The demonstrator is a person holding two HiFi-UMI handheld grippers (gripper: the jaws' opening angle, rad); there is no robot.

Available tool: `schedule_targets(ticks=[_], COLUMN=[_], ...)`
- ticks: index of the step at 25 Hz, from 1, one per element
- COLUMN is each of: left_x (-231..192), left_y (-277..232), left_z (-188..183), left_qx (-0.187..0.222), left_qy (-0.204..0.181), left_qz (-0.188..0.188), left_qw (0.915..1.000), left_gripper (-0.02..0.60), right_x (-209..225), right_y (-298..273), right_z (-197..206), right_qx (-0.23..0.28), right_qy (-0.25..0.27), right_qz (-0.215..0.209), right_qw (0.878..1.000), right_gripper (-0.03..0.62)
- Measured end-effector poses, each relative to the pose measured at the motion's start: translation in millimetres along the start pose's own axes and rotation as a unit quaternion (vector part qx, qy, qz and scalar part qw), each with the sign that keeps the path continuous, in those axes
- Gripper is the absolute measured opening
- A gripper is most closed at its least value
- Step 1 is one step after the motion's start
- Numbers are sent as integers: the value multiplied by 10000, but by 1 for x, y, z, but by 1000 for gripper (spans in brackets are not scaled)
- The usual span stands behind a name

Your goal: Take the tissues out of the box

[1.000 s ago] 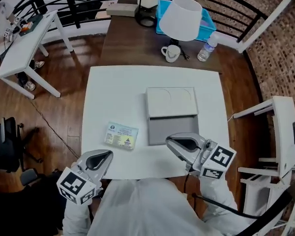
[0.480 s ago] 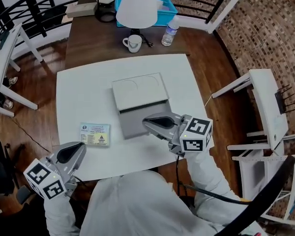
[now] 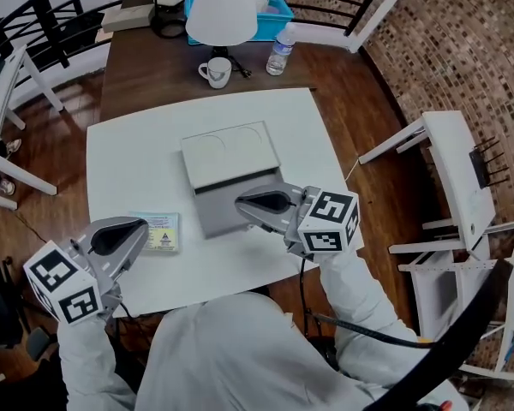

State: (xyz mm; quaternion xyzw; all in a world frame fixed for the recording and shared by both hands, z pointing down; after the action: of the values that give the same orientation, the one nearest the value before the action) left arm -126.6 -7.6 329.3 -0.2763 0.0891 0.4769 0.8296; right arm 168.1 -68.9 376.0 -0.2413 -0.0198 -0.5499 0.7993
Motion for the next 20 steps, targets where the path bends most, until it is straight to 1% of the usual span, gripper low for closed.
schedule_targets(ticks=[6,20], left_x=[-3,-4], left_y=[-4,-1], left_z=[3,8], left_qx=[-20,-110], left_qy=[14,-30], left_qz=[29,-29], left_qw=[10000,9999], left_gripper=[13,14], right_x=[1,-3], right_y=[1,-13], right_z=[2,4], right_qx=[-47,-222], right_qy=[93,71], right_qz=[72,-68], right_qw=[9999,9997], right_gripper=[2,2])
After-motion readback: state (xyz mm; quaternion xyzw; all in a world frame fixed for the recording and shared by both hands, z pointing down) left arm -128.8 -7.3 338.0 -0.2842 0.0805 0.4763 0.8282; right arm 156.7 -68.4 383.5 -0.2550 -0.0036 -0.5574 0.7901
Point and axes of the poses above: the fingertips, and each gripper's own axes: y backward along the fingers, x to its right, z out of its underside, the point moved 9 cm from there along y, backward along the fingers, and after that the axes turned 5 degrees about z, right-handed, at the moved point
